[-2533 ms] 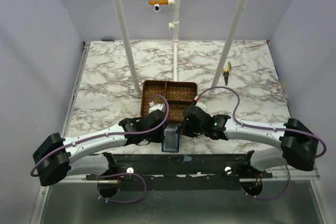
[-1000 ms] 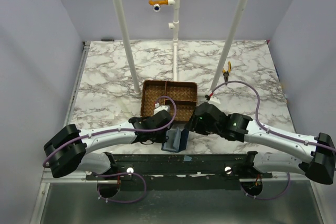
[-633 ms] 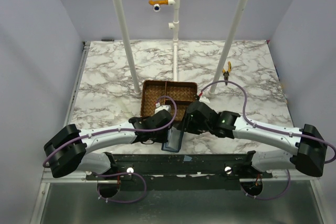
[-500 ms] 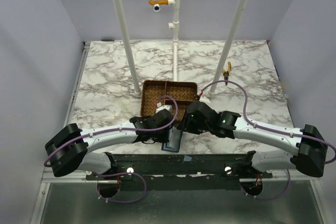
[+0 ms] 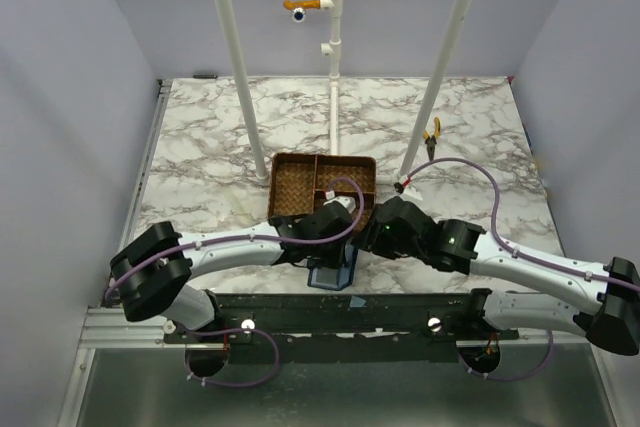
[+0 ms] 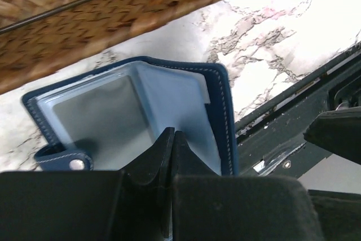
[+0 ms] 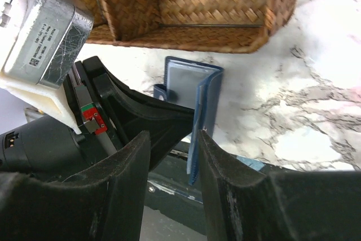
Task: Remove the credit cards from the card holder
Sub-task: Remove the credit card from the card holder.
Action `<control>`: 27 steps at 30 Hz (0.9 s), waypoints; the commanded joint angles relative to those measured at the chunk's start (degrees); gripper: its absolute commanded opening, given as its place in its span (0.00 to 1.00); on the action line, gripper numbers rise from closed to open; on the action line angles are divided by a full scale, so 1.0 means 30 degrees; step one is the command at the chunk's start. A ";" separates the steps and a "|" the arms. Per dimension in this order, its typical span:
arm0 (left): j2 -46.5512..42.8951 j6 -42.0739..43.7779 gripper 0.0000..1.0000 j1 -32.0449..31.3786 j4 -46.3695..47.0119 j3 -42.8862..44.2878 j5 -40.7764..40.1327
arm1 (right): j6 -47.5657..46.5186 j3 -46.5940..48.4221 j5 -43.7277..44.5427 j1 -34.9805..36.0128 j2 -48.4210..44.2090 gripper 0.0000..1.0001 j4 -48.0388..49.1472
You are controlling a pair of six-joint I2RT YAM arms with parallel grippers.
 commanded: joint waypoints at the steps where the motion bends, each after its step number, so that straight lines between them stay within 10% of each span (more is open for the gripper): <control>1: 0.1502 0.0448 0.00 -0.0535 0.0300 0.1109 0.1121 | 0.1024 -0.0995 0.0842 0.0074 -0.0805 0.42 -0.1115; 27: 0.2404 0.0017 0.00 -0.0529 -0.0124 0.1552 0.0856 | 0.3291 -0.5932 -0.1565 0.0055 0.2279 0.11 0.7139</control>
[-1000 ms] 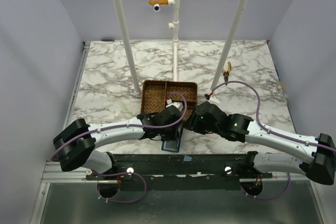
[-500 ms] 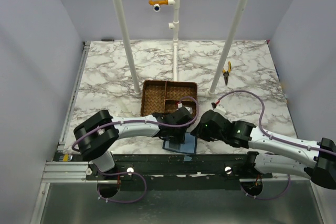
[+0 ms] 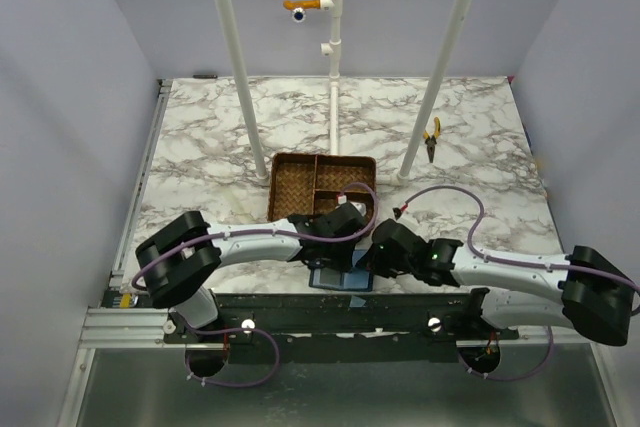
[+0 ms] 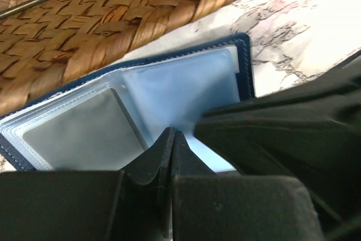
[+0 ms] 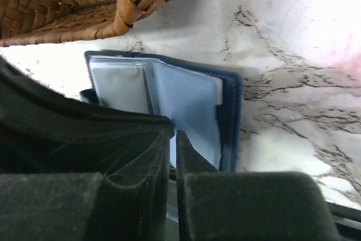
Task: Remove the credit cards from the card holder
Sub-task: Remove the credit card from the card holder.
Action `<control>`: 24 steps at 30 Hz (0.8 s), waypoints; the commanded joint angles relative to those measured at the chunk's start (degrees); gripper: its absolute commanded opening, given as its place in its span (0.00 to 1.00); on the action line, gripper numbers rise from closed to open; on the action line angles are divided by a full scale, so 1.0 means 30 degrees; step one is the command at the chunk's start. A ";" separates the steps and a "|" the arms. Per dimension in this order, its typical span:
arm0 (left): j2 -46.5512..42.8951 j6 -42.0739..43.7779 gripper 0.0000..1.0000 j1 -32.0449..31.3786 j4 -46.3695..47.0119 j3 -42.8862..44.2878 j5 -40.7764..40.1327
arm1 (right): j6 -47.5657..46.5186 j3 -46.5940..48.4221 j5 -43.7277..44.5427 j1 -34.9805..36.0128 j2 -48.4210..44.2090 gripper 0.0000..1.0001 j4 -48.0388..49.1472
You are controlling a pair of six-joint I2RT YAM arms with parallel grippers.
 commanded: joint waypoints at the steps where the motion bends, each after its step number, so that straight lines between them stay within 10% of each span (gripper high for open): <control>1: -0.1482 -0.0097 0.00 0.0010 -0.0351 -0.0228 -0.0335 | 0.0414 -0.0161 -0.0497 0.0047 0.1553 0.11 0.2162; 24: -0.4495 -0.0122 0.00 0.1248 -0.1782 -0.3404 -0.2684 | -0.0863 0.0275 -0.0405 -0.0678 0.3677 0.10 0.0820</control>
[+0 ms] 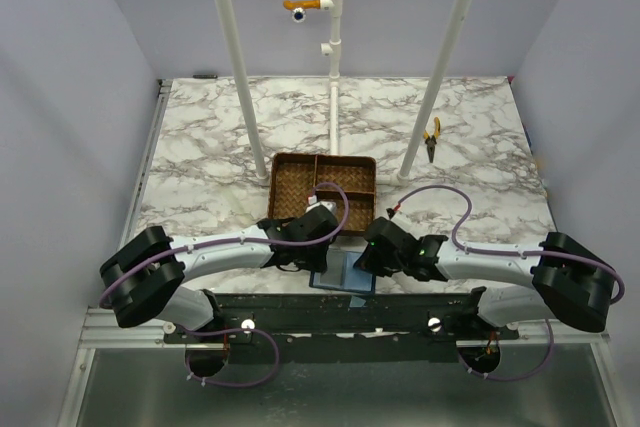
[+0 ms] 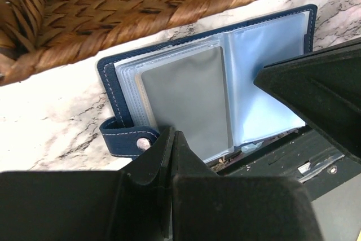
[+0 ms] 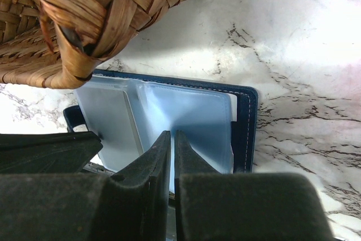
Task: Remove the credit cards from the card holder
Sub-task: Remove the credit card from the card holder.
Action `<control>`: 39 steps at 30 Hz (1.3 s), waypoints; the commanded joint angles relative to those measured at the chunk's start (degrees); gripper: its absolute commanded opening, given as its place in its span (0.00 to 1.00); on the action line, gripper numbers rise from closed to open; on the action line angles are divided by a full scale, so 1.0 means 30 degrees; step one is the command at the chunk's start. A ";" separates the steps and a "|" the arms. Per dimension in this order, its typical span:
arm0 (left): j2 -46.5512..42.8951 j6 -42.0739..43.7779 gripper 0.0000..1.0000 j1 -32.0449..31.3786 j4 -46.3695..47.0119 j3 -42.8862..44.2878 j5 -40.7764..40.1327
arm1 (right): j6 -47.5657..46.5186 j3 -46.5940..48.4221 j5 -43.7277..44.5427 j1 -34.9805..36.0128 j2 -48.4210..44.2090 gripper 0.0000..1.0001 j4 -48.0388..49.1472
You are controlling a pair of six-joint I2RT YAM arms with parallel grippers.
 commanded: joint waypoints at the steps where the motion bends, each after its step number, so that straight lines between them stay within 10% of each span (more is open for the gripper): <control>1: -0.0553 -0.0054 0.00 0.0028 -0.0847 -0.0202 -0.1338 | -0.0412 -0.0028 0.0087 -0.0087 0.0519 0.10 -0.0876; 39: 0.0554 0.0172 0.00 -0.0219 0.1106 0.0073 0.0840 | -0.1618 0.0481 -0.0679 -0.0106 0.0586 0.26 -0.0054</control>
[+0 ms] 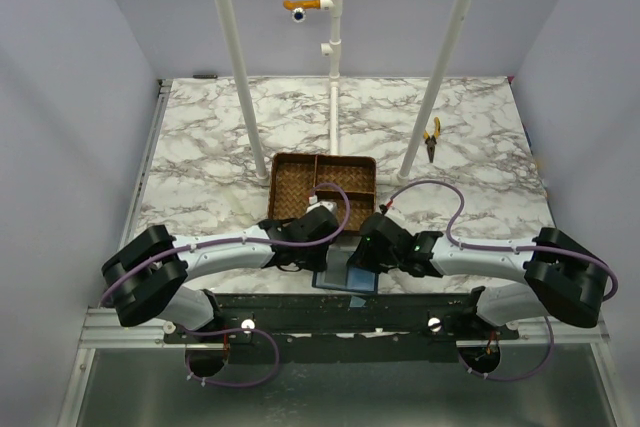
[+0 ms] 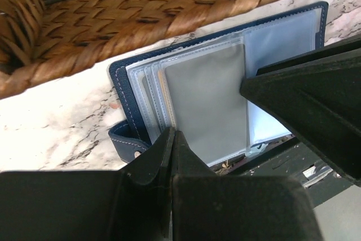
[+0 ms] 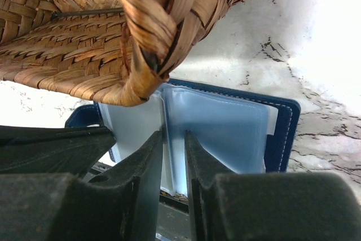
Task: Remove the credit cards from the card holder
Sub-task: Remove the credit card from the card holder.
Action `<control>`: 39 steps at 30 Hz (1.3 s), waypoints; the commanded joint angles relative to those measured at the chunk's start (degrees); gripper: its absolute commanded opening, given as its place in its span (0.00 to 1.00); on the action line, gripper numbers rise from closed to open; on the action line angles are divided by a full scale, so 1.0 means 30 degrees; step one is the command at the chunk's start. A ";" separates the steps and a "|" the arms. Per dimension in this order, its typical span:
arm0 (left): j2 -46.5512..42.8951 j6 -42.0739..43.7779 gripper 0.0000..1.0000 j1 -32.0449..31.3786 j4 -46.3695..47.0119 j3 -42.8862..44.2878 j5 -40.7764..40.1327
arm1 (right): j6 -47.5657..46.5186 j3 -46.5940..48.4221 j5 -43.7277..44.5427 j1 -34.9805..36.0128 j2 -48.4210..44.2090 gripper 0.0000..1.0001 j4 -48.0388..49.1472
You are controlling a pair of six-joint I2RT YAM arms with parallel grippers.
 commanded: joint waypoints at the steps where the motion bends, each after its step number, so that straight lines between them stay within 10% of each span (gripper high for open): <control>1: 0.0345 -0.0026 0.00 -0.0261 0.0781 0.0278 0.1134 | -0.0350 -0.0326 -0.0050 -0.0069 -0.0269 0.27 -0.0535; 39: 0.0538 0.0119 0.00 -0.0144 0.0607 0.0283 0.1103 | -0.0324 -0.0491 -0.0240 -0.0069 0.1381 0.21 -0.0669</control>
